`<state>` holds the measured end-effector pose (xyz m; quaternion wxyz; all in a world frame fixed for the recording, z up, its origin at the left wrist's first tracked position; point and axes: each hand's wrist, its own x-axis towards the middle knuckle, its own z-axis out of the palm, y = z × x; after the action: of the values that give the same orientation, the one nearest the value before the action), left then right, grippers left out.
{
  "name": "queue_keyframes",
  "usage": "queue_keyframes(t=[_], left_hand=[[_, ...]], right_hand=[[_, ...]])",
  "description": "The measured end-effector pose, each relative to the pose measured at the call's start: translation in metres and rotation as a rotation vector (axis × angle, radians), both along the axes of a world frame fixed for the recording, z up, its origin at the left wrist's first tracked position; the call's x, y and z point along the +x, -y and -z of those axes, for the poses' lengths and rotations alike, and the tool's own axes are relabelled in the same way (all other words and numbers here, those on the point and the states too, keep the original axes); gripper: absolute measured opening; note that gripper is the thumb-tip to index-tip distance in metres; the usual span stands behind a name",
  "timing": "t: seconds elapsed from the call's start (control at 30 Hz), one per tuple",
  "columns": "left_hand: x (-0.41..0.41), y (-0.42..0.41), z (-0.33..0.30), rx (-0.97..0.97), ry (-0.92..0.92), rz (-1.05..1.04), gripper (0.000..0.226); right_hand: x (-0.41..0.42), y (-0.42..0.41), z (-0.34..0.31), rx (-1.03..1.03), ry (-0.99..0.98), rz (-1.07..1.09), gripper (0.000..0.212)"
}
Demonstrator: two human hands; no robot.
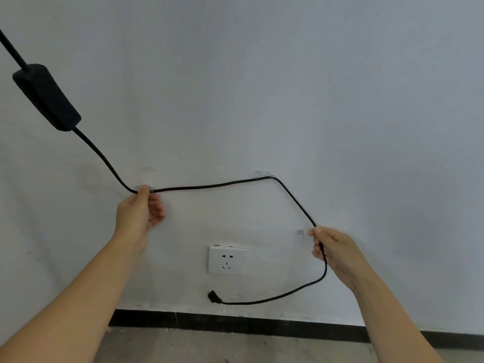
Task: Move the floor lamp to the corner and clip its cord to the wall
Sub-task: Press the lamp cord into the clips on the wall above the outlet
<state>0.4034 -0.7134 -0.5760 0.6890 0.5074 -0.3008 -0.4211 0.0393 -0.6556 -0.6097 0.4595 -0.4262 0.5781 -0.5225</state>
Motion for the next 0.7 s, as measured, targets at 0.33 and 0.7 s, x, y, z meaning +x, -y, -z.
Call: queue_keyframes(t=[0.33,0.7], left_hand=[[0.006,0.003,0.007,-0.021,0.042,0.026,0.030],[0.004,0.004,0.008,-0.027,0.038,-0.001,0.032]], right_hand=[[0.031,0.003,0.065,-0.010,0.189,0.180,0.028],[0.052,0.006,0.067,0.005,0.258,0.046,0.033]])
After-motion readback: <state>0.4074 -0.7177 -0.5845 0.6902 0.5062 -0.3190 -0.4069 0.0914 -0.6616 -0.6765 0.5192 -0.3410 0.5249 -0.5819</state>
